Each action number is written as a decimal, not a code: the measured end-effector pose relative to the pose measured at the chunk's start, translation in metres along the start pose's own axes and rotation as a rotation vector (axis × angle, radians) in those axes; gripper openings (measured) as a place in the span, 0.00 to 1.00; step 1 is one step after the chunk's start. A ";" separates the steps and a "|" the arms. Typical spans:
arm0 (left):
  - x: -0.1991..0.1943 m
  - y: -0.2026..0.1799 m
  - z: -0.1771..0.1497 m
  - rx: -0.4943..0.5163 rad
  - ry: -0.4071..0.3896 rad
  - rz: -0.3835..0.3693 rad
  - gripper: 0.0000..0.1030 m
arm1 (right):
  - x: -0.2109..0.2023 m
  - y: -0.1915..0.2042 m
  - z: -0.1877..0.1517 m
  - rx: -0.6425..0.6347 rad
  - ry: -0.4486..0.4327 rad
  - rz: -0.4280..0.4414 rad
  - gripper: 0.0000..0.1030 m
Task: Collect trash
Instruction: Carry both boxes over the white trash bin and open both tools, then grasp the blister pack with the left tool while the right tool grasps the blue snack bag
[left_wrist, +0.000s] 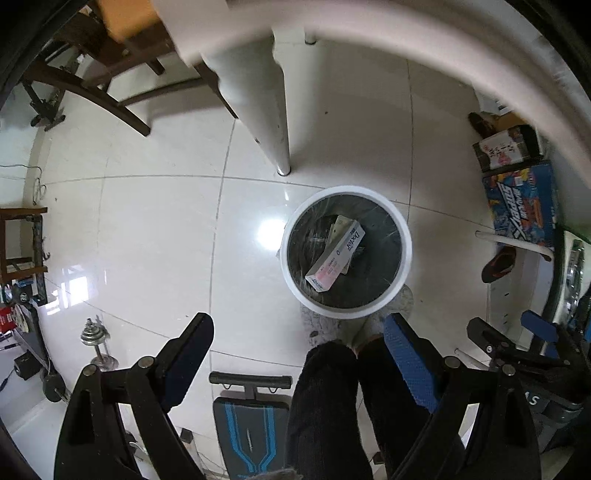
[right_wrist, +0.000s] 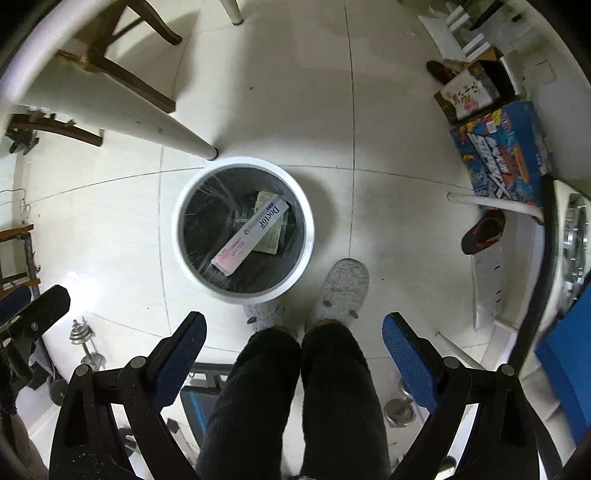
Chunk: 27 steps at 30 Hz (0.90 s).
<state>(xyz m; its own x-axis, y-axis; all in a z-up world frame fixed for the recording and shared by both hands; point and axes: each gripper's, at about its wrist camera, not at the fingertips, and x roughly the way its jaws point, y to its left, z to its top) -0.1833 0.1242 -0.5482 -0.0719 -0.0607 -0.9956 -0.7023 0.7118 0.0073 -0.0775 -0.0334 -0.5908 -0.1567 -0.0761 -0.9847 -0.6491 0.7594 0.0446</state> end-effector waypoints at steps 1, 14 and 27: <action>-0.011 0.000 -0.003 0.004 -0.006 0.000 0.92 | -0.013 0.001 -0.003 -0.006 -0.006 0.004 0.94; -0.176 0.012 -0.031 0.025 -0.098 -0.038 0.92 | -0.203 0.016 -0.043 0.001 -0.068 0.126 0.94; -0.290 -0.065 0.056 0.094 -0.336 -0.026 0.92 | -0.369 -0.078 -0.003 0.263 -0.323 0.207 0.94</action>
<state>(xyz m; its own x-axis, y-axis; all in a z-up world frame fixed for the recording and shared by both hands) -0.0774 0.1347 -0.2648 0.1936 0.1425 -0.9707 -0.6314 0.7754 -0.0121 0.0285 -0.0663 -0.2309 0.0042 0.2683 -0.9633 -0.4108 0.8788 0.2429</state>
